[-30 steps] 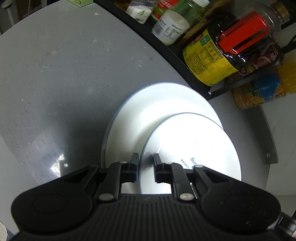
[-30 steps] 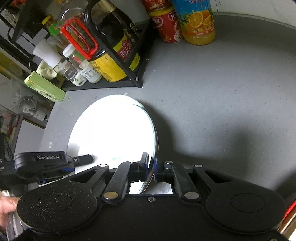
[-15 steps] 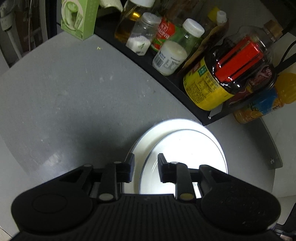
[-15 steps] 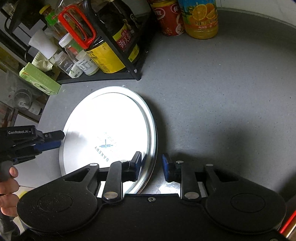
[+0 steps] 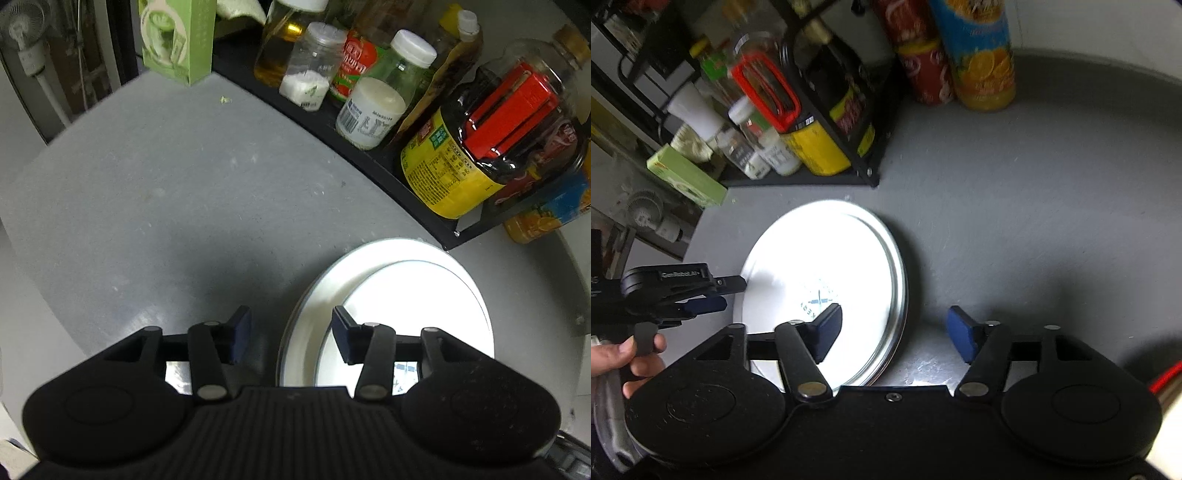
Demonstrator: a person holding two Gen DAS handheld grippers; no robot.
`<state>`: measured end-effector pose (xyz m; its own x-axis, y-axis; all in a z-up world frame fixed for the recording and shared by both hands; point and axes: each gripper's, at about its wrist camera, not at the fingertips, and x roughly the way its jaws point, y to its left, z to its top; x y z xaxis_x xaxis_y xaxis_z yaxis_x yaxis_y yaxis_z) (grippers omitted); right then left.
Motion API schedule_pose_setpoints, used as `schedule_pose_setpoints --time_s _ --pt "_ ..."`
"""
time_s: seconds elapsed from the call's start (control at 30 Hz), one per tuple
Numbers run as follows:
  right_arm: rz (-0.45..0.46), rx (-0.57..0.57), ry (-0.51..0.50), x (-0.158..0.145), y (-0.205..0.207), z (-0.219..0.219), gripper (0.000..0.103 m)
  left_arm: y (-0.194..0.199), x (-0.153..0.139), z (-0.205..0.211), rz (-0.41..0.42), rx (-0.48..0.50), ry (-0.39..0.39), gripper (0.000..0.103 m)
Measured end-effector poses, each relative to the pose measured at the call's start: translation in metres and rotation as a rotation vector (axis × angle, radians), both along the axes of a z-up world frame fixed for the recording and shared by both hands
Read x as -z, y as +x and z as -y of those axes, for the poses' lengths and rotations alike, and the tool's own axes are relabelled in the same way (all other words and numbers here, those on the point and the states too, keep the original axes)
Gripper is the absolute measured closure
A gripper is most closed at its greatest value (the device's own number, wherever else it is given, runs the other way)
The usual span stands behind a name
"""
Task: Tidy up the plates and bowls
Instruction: 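Open both grippers to release the 'Bakery' plate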
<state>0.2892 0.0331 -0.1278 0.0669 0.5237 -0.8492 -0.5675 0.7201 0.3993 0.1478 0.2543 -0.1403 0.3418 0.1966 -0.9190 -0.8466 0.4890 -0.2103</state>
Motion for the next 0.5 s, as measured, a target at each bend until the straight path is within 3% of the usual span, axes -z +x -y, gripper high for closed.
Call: schedule_pose_setpoints --time_s 0.07,0.13,0.33,0.5 --pt "0.016 0.011 0.005 -0.008 0.002 0.008 0.034 0.003 -0.007 0.002 0.009 0.001 0.008 0.057" --pt "0.027 0.032 0.005 -0.016 0.004 0.017 0.023 0.006 -0.016 0.005 0.018 0.002 0.007 0.056" --pt "0.085 0.097 0.034 -0.039 0.009 0.053 0.013 0.018 -0.041 0.026 0.050 0.054 0.032 0.032" --pt "0.134 0.157 0.042 -0.049 0.012 0.082 0.006 0.032 -0.049 0.052 0.061 0.124 0.025 0.027"
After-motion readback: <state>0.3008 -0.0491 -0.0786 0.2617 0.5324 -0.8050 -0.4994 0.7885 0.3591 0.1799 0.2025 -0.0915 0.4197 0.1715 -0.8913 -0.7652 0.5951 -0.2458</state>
